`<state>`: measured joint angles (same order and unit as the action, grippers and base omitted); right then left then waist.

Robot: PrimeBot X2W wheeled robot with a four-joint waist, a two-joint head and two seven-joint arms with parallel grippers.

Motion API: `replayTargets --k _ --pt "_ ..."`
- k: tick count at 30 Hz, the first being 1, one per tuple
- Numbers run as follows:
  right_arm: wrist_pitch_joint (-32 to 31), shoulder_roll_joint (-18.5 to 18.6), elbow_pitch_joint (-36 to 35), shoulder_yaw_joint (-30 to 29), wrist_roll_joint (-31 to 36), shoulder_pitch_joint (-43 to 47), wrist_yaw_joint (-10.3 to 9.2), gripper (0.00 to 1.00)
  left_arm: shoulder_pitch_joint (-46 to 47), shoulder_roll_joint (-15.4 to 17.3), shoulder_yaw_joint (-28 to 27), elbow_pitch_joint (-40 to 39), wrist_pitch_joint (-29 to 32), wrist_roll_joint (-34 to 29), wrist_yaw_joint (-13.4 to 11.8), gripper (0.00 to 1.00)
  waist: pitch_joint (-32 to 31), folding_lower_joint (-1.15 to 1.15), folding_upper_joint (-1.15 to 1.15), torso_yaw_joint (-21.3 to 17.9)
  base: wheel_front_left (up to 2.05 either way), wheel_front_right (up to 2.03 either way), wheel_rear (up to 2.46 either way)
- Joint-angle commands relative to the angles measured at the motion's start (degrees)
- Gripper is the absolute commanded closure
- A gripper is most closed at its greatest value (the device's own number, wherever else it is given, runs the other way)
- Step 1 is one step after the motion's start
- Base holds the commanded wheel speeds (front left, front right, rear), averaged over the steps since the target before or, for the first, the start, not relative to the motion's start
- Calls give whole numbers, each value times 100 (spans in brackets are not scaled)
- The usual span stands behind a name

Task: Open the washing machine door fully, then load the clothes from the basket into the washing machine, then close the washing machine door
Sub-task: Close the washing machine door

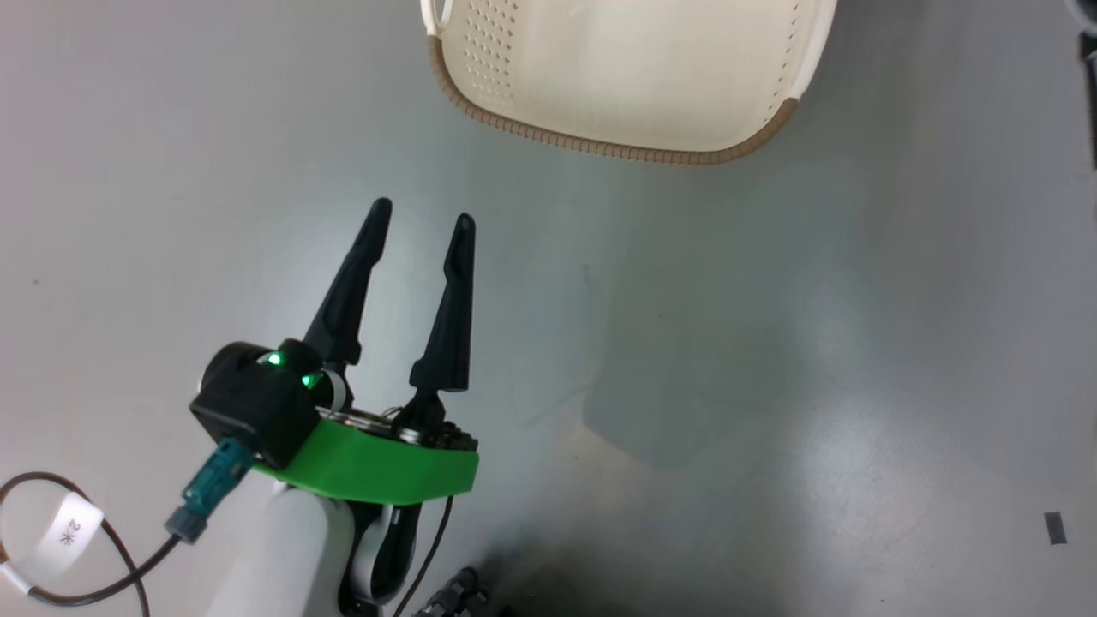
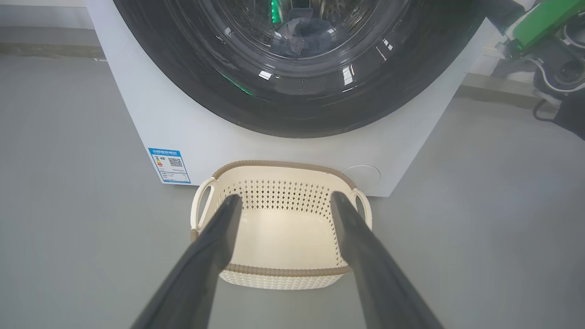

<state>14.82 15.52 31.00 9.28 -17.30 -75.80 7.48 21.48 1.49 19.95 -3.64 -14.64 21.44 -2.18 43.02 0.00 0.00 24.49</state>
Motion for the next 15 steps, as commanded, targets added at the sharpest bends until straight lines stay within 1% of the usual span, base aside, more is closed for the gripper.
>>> replayTargets --k 1,4,8,15 --pt "18 -171 -78 -116 23 -197 1 100 9 139 -144 -156 -36 22 11 0 141 0 0 104 0 0 0" --pt "18 -205 15 -228 94 -428 1 100 56 139 -107 -184 -36 27 5 0 247 0 0 146 0 0 0" --pt "18 -238 80 -211 179 -571 1 100 121 139 -82 -196 -36 30 -3 0 328 0 0 159 0 0 0" --pt "18 -247 51 23 96 -348 1 100 169 139 -83 -170 -36 34 -16 0 235 0 0 43 0 0 0"
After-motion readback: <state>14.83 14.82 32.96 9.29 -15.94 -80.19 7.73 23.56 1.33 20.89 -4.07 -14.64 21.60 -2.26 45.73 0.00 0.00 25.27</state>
